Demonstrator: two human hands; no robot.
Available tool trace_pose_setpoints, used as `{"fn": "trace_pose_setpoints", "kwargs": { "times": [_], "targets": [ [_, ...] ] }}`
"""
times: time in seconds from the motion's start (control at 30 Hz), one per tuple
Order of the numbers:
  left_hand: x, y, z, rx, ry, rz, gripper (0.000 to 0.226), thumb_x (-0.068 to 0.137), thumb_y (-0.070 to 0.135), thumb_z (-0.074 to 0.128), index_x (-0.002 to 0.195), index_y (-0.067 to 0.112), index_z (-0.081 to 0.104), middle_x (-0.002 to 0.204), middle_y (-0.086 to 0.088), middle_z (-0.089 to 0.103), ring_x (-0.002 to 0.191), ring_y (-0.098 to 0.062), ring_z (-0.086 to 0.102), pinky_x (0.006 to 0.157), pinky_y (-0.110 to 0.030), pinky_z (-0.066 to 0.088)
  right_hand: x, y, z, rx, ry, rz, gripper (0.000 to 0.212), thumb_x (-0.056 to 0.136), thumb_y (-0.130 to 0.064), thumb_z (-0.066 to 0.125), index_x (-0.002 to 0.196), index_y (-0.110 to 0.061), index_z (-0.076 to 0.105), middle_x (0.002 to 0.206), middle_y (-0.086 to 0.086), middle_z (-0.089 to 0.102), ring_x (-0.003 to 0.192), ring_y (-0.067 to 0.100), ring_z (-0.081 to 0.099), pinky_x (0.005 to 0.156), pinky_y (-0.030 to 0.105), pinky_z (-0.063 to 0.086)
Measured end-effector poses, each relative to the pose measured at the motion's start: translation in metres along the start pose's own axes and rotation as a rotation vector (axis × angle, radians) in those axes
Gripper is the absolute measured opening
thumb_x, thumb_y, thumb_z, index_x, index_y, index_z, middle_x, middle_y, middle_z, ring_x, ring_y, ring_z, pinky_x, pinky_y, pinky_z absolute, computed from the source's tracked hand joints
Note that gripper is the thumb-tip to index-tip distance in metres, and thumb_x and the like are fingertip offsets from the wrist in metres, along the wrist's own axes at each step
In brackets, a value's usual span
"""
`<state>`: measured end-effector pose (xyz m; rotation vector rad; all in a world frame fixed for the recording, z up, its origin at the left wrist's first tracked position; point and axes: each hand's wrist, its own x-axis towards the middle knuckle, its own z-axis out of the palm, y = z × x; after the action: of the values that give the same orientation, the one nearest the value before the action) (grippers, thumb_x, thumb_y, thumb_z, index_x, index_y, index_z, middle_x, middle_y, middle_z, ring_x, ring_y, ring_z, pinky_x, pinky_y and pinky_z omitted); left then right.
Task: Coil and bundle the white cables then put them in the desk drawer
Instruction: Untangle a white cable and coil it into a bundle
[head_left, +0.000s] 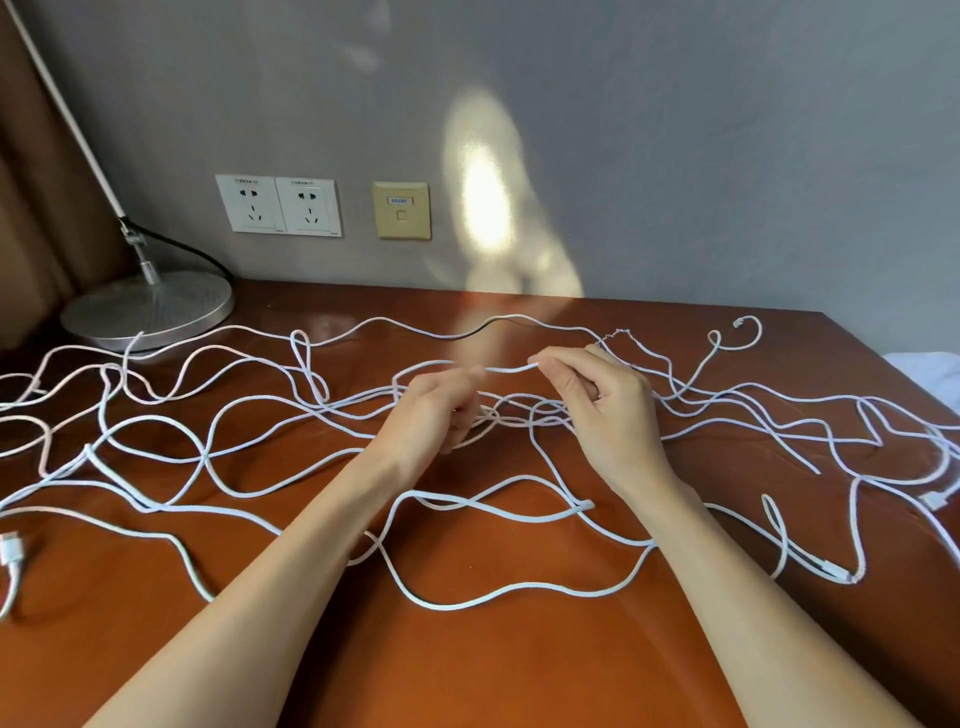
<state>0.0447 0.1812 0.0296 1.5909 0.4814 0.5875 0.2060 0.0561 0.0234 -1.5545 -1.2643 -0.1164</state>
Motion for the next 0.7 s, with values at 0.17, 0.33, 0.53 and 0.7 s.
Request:
{"fn": "trace_pose_setpoints", "kwargs": {
  "times": [0.17,0.33,0.53,0.7],
  "targets": [
    [0.002,0.001,-0.002,-0.443,-0.029,-0.120,0.047,0.104,0.034,0.045,0.060,0.024,0.034,0.060,0.004,0.017,0.054,-0.013,0.009,0.050,-0.029,0.007,0.000,0.004,0.000,-0.063,-0.090,0.065,0.026,0.100,-0.037,0.064,0.123,-0.026,0.073,0.112,-0.021,0.072,0.106,-0.003,0.067,0.084,0.011,0.052],
    [0.003,0.004,-0.013,-0.860,-0.029,-0.070,0.034,0.103,0.032,0.042,0.073,0.019,0.051,0.050,0.007,0.017,0.051,-0.011,0.006,0.048,-0.026,0.008,-0.001,0.009,0.001,-0.084,-0.161,0.083,0.026,0.105,-0.038,0.054,0.122,-0.022,0.067,0.085,-0.009,0.068,0.078,0.009,0.063,0.063,0.018,0.045],
    [0.004,0.003,-0.020,-1.124,0.011,-0.048,0.039,0.109,0.027,0.036,0.083,0.013,0.061,0.042,0.007,0.028,0.042,-0.009,0.020,0.046,-0.022,0.017,-0.003,0.009,0.000,-0.053,-0.174,0.126,0.007,0.105,-0.031,0.056,0.111,-0.028,0.059,0.081,-0.011,0.064,0.084,0.008,0.066,0.070,0.024,0.054],
    [0.000,0.006,-0.015,-1.239,-0.012,-0.104,0.045,0.106,0.032,0.040,0.113,0.003,0.075,0.040,0.005,0.028,0.040,-0.013,0.019,0.047,-0.022,0.018,-0.003,0.014,0.003,-0.142,-0.187,0.070,0.013,0.104,-0.031,0.057,0.113,-0.033,0.066,0.102,-0.021,0.066,0.102,0.009,0.061,0.083,0.033,0.057]
  ]
}}
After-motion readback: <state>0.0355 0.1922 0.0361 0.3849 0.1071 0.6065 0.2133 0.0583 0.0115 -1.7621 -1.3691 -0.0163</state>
